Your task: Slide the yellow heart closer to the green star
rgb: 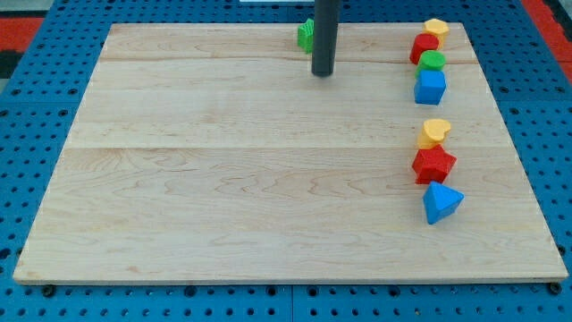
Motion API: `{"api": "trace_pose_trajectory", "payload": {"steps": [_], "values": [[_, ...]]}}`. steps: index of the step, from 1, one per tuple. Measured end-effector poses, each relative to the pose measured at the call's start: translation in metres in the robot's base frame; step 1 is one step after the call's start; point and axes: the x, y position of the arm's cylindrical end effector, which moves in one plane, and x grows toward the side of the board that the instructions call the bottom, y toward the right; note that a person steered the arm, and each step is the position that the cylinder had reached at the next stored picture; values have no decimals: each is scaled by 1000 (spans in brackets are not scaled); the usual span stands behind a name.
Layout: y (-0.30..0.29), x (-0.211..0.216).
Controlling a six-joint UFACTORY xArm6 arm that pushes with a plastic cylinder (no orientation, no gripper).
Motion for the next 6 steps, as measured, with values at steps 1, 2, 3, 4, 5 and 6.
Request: {"api": "trace_pose_trajectory", "payload": {"steps": [1, 2, 3, 4, 5, 6], "values": [[59, 57], [125, 54], [133, 40], [212, 65], [241, 120], [181, 180]]}}
